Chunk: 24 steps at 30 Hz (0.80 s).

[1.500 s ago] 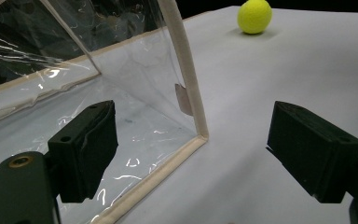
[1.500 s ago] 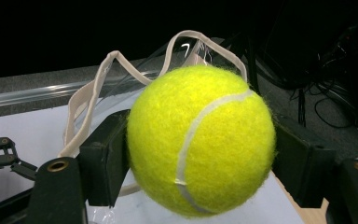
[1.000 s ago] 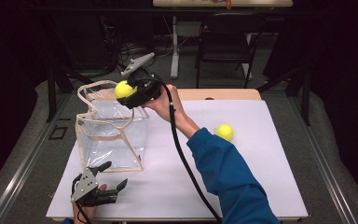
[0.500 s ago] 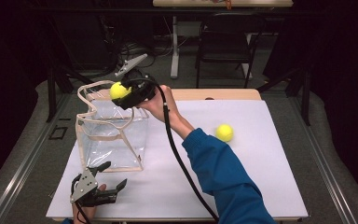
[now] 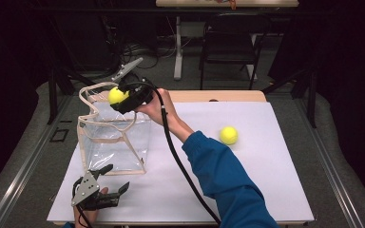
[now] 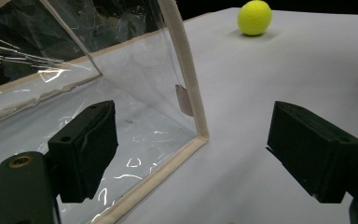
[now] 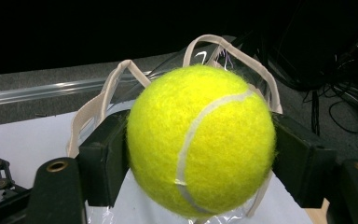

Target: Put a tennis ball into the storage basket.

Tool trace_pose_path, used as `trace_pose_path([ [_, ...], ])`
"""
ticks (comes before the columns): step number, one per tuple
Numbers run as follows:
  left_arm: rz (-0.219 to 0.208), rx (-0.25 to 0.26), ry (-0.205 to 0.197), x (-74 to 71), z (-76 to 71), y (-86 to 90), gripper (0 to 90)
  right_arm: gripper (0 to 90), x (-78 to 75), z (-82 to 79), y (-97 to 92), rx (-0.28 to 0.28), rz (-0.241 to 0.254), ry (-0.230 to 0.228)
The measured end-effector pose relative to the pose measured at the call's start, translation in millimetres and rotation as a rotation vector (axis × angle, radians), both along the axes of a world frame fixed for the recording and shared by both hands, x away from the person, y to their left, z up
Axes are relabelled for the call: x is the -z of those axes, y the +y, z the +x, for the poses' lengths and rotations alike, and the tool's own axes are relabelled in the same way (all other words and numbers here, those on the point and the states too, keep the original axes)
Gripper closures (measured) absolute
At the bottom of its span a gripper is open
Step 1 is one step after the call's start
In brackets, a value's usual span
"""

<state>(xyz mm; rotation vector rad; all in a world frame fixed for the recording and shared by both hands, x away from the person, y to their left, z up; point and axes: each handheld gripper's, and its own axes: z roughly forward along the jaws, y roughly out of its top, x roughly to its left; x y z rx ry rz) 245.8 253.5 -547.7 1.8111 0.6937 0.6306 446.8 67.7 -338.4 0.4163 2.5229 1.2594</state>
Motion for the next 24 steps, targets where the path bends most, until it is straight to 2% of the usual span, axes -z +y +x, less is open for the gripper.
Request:
trace_pose_path([
  [7,0.003,-0.001,-0.002,-0.3,-0.3,0.3,15.9,26.2,2.6,1.1,7.2,-0.012,-0.021,0.01],
  [12,0.0,0.001,0.0,-0.2,-0.3,-0.5,15.9,26.0,6.3,1.5,12.7,-0.018,-0.06,0.024],
  [24,0.0,0.0,-0.001,-0.3,-0.4,-0.7,15.9,25.8,11.4,2.8,17.2,-0.02,-0.076,0.051],
])
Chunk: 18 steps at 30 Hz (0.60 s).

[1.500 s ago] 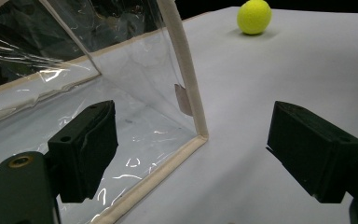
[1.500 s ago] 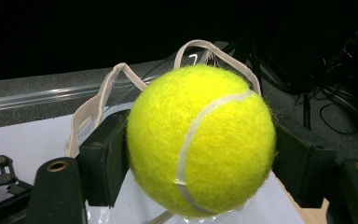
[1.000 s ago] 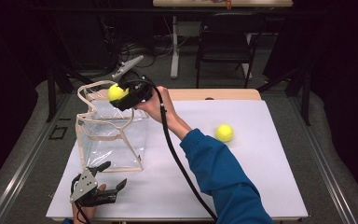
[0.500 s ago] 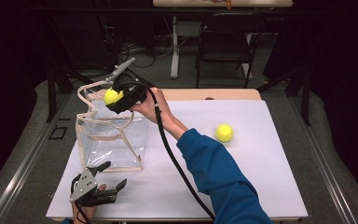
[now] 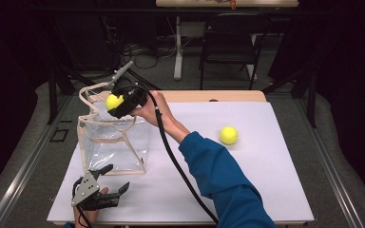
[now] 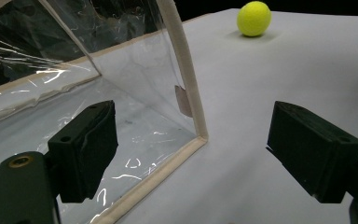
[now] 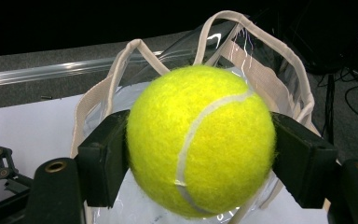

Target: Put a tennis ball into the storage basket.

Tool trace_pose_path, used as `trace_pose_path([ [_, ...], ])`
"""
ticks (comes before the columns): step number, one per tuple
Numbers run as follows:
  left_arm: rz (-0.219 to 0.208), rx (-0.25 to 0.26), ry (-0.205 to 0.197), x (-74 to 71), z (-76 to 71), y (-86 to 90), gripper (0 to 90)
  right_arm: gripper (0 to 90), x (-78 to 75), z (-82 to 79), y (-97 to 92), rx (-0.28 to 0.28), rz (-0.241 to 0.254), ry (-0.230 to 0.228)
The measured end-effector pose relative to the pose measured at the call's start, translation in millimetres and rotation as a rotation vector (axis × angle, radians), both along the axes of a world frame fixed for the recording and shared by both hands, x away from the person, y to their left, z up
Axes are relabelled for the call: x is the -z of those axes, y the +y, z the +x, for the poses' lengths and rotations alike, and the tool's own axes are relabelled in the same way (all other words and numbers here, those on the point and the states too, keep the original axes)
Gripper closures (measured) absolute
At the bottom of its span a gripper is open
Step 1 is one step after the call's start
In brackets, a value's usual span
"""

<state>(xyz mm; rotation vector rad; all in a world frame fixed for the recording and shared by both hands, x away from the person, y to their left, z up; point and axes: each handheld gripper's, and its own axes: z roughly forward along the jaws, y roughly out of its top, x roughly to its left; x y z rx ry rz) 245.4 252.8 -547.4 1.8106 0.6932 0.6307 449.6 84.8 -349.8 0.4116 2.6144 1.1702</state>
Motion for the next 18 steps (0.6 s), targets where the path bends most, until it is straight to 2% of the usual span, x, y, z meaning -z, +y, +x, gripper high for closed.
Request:
trace_pose_path([
  [18,0.0,0.003,-0.001,0.0,-0.2,0.0,15.9,24.8,4.5,1.9,3.4,0.02,-0.018,0.018],
])
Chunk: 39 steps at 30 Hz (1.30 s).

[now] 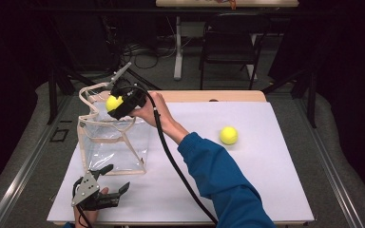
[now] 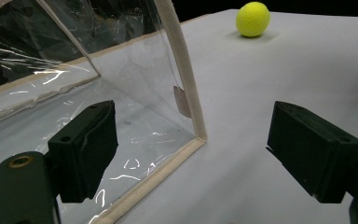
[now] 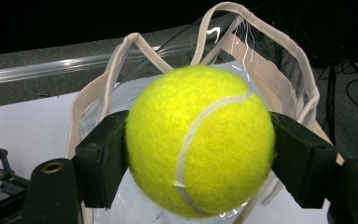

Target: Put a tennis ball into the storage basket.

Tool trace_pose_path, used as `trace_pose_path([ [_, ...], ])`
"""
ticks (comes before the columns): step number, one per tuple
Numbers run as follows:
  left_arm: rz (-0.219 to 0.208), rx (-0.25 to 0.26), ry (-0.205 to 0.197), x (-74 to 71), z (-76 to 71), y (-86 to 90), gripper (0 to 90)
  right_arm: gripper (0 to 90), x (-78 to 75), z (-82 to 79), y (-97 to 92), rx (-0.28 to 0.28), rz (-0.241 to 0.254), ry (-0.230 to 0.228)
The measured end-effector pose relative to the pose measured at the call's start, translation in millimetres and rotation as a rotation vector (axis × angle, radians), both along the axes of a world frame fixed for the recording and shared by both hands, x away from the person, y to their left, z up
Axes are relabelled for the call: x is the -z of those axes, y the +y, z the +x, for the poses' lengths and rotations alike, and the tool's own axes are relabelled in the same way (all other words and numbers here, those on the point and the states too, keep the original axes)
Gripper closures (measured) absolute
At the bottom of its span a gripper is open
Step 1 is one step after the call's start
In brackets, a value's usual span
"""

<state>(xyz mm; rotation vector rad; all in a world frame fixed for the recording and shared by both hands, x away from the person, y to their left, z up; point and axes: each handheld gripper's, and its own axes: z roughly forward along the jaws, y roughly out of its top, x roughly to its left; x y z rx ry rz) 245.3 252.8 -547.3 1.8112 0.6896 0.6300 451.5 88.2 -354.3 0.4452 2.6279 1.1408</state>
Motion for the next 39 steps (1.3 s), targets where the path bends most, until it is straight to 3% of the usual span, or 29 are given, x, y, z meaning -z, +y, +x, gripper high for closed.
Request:
trace_pose_path([
  [12,0.003,0.001,-0.003,-0.3,-0.2,0.0,15.9,11.4,-13.3,-0.8,-22.0,0.007,0.074,0.009],
  [19,0.003,0.0,-0.004,-0.4,-0.3,-0.2,15.9,3.4,-16.2,-2.4,-42.4,-0.001,0.081,0.037],
  [28,0.003,-0.002,-0.003,-0.2,-0.7,0.0,15.9,1.1,-16.3,-7.3,-68.4,0.008,0.085,0.042],
  [39,0.004,-0.001,0.0,0.0,-0.3,-0.3,15.9,0.9,-6.0,-9.1,-100.3,0.041,0.08,0.047],
])
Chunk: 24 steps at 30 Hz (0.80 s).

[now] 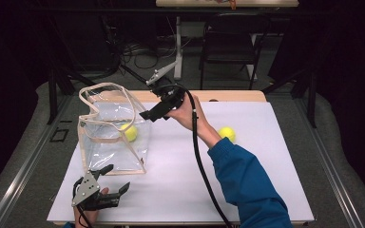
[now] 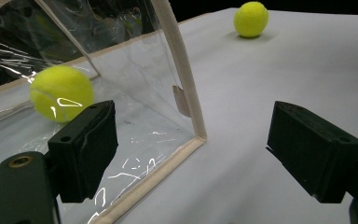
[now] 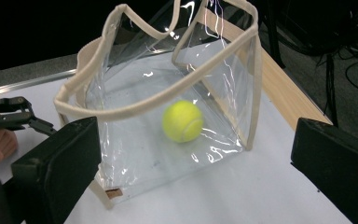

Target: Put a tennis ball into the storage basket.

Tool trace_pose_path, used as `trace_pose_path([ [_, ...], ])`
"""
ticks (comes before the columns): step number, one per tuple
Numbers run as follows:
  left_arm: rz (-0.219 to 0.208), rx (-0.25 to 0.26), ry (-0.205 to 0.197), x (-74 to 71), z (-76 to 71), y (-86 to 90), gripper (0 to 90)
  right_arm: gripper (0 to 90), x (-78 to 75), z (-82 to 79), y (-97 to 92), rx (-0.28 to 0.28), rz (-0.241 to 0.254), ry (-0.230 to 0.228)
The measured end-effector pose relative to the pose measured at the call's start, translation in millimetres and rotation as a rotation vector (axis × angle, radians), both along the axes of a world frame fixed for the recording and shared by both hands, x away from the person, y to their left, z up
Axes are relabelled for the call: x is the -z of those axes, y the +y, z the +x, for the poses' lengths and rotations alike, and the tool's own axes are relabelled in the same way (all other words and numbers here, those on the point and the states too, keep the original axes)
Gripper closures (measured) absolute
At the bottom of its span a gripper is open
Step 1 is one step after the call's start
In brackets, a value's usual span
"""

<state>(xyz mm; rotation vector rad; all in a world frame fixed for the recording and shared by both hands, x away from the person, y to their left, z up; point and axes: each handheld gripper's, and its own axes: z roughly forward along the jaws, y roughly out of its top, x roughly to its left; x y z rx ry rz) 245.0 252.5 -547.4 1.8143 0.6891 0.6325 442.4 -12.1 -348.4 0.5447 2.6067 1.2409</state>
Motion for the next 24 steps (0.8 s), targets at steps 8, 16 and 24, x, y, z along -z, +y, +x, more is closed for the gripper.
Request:
trace_pose_path([
  [8,0.001,0.0,0.001,0.1,0.1,0.0,15.9,0.9,7.8,-1.5,-19.7,0.021,-0.009,0.006],
  [16,0.003,0.0,0.001,0.0,-0.2,-0.1,15.9,0.9,17.8,-6.4,-38.7,0.039,-0.021,0.01],
  [24,0.004,0.003,0.001,0.2,0.1,-0.4,15.9,1.0,28.1,-9.1,-60.7,0.067,-0.035,0.022],
])
